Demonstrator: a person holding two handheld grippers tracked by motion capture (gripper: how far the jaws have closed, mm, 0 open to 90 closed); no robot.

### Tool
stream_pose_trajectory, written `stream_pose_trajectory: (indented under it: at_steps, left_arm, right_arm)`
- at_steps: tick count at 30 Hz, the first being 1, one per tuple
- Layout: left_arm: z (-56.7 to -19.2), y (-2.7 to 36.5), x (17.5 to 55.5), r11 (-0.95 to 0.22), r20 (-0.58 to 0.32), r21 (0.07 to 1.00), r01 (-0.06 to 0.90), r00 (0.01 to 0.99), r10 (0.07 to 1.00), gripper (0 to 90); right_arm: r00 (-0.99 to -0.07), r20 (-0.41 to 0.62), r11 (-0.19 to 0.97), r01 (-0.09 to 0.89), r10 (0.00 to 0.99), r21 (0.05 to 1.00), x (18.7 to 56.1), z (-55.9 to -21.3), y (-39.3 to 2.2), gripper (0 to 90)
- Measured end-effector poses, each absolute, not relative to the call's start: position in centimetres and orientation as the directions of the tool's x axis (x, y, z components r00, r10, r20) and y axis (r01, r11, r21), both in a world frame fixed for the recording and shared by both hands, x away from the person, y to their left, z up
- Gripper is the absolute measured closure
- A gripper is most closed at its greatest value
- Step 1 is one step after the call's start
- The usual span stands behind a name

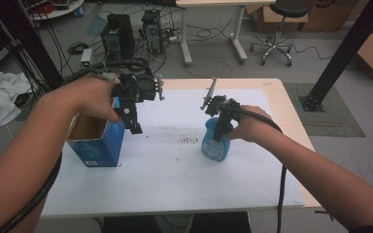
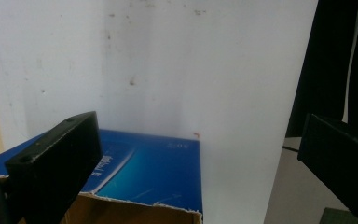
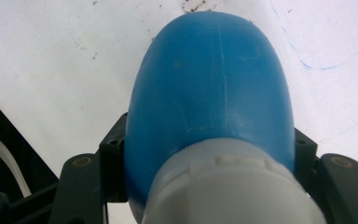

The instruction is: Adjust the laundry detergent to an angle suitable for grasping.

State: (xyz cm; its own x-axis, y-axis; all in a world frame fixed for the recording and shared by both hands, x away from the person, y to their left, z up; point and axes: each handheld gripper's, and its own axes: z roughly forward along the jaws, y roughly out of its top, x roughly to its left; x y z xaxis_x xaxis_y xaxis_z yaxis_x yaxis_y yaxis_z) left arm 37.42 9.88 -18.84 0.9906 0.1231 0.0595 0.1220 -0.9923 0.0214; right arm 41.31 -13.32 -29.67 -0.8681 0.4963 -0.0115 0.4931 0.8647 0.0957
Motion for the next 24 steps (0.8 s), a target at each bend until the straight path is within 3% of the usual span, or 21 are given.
stream_pose_trajectory:
  at_steps: [24]
  left_arm:
    - [-19.08, 9.84, 37.51, -0.993, 0.058, 0.016, 0.12, 0.991, 0.12, 0.1]
  right_arm:
    - [-0.879, -0.018, 0.873, 0.472, 0.477, 0.123, 41.32, -29.23, -13.57, 25.8]
